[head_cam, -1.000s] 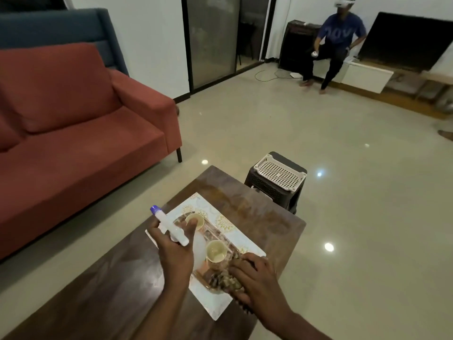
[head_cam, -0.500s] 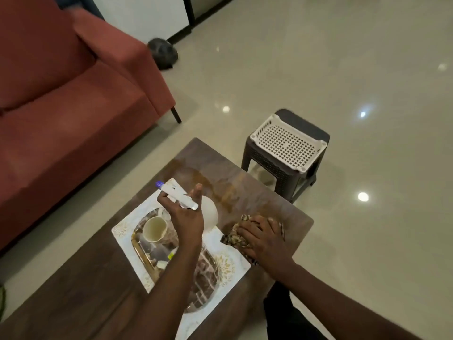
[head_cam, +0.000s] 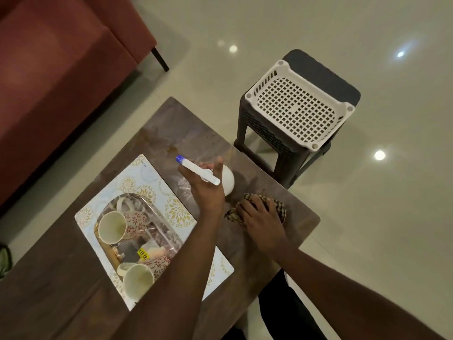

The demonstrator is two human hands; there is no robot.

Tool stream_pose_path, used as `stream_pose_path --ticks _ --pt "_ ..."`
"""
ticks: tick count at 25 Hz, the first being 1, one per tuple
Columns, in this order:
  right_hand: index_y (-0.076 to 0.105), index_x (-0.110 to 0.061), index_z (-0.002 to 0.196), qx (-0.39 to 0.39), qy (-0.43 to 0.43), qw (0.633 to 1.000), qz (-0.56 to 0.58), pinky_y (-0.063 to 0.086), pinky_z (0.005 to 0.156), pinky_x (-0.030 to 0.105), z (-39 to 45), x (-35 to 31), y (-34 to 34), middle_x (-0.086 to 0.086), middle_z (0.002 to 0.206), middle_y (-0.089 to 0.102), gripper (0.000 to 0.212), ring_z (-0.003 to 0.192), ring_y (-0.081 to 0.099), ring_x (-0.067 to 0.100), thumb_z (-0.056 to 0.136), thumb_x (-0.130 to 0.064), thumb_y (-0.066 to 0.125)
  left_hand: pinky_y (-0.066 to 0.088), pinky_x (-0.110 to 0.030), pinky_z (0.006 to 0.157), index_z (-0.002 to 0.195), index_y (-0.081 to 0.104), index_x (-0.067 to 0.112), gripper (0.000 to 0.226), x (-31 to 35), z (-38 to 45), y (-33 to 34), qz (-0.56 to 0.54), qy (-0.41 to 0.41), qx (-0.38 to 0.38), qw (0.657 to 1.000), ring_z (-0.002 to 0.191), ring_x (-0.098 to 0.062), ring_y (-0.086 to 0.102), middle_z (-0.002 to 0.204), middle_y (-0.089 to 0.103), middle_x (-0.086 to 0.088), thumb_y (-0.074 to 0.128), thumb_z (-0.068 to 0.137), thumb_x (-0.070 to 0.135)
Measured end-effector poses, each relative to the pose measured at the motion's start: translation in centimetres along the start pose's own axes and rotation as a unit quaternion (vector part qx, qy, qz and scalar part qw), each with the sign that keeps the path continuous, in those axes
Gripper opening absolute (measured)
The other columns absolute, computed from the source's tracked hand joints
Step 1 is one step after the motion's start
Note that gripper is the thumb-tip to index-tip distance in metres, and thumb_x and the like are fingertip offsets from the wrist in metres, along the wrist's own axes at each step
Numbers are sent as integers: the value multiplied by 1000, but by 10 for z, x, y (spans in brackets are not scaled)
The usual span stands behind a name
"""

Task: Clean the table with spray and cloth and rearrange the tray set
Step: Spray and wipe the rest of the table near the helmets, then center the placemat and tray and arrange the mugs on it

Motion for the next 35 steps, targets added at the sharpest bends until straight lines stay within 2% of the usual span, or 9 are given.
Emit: stream_pose_path --ticks 4,7,11,15,18,23,27,30,35 --pt "53 -23 132 -25 17 1000 7 27 106 52 -18 14 32 2 139 51 69 128 45 27 71 -45 76 41 -4 68 130 34 -9 68 -19 4 6 -12 11 -3 1000 68 -2 58 83 51 12 78 83 14" --pt "30 -26 146 -40 23 999 9 14 111 56 -20 18 42 1 151 36 68 137 34 27 87 -50 53 43 -2 71 137 30 2 78 -27 6 11 -42 9 -17 999 78 -13 62 90 66 -3 81 81 22" --pt "29 -25 146 -42 26 999 12 11 111 58 -20 20 40 2 151 36 68 139 29 26 86 -59 27 38 2 74 147 23 12 98 -34 2 10 -49 -15 -45 998 103 -22 66 116 69 -15 86 73 25" --pt "38 -21 140 27 20 998 47 17 106 54 -28 -11 21 6 144 46 66 135 32 21 92 -62 21 42 -11 91 152 13 36 111 -42 -13 -39 -55 -30 -102 993 130 -19 50 150 44 -11 86 72 14" --pt "46 -19 137 64 -46 994 75 27 102 49 -41 -64 19 6 139 52 61 131 37 18 92 -58 33 44 -12 97 148 26 31 88 -64 -22 -115 -66 -39 -71 994 123 -15 52 137 49 -6 79 81 11" --pt "52 -22 127 48 -119 970 206 31 99 32 -15 -167 23 -1 126 61 44 118 51 12 91 -47 42 53 -36 91 120 59 12 33 -141 -14 -264 32 -88 48 994 96 -10 62 121 61 -8 68 89 7" --pt "56 -19 125 39 -78 956 279 38 95 37 -3 -242 24 2 123 63 44 114 55 18 92 -45 42 33 -14 84 113 63 9 27 -199 0 -332 198 -22 -49 979 110 -27 57 108 60 5 69 87 8" --pt "57 -14 124 115 -46 972 200 44 91 41 -10 -271 29 7 122 62 47 110 59 27 91 -44 44 38 -27 93 126 57 14 38 -221 20 -350 284 1 -158 946 112 -29 58 129 59 -9 63 91 26" --pt "54 -15 126 136 -15 989 56 27 103 48 1 -332 53 8 127 60 46 121 52 27 90 -40 41 43 -44 104 142 43 13 52 -253 79 -357 409 79 -254 873 127 -31 50 144 47 -12 55 96 34"
Point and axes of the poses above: each hand's wrist, its own z-axis towards the middle knuckle, its own y-axis out of the palm, x = y × z, the point moved 2 cm from there along z, towards the middle knuckle
